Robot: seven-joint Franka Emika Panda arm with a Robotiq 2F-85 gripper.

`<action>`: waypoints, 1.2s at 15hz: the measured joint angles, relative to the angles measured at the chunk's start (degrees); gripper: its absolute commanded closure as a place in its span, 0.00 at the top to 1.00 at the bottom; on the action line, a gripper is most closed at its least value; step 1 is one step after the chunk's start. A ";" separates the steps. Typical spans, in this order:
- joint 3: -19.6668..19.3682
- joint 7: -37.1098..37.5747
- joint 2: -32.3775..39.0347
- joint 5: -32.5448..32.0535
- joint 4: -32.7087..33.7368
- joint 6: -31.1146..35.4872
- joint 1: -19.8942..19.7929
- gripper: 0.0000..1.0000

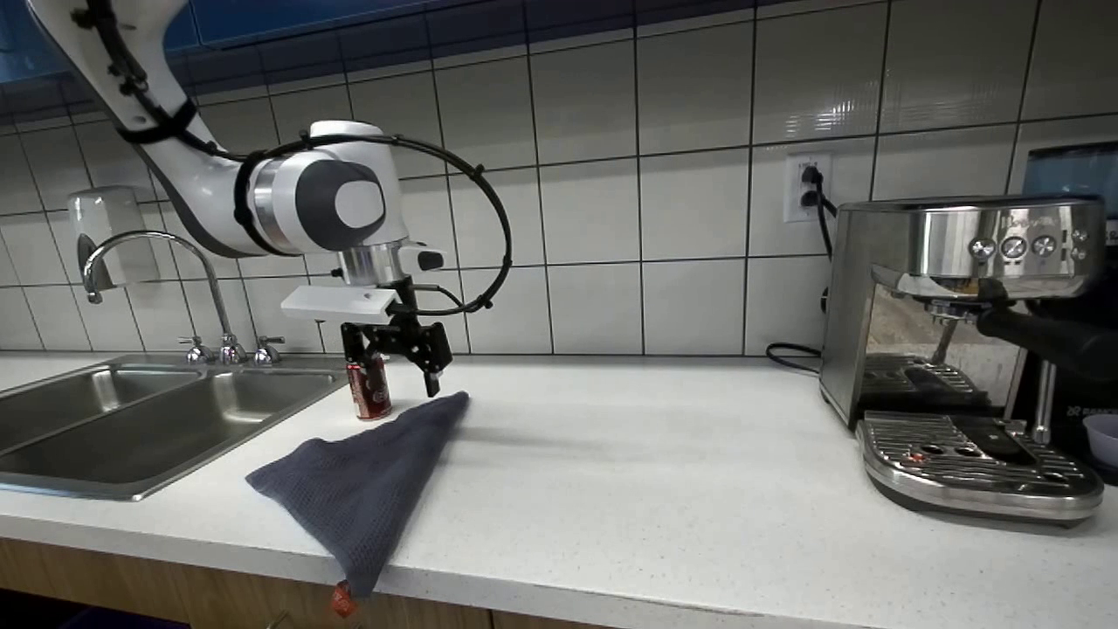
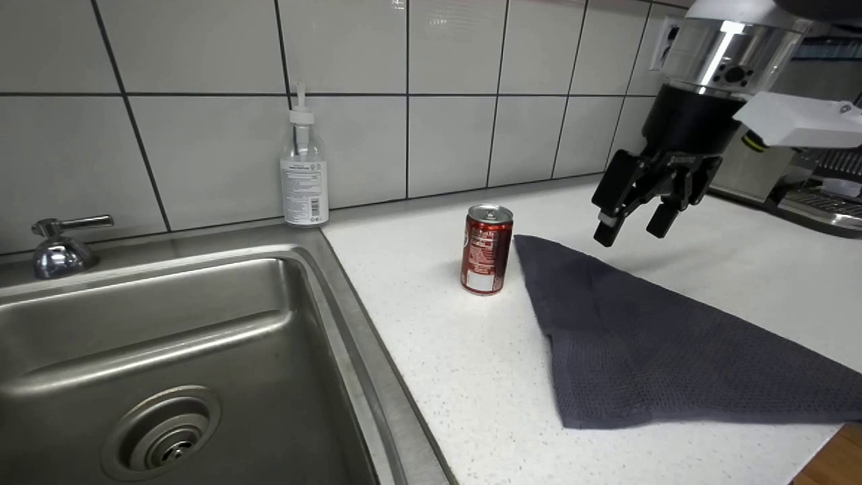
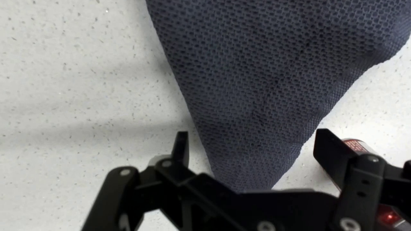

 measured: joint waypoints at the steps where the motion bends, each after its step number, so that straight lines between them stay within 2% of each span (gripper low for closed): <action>1: 0.00 0.30 0.58 0.14 0.74 0.00 0.00 1.00; 18: -0.01 6.58 18.45 -0.14 21.09 -2.60 0.73 1.00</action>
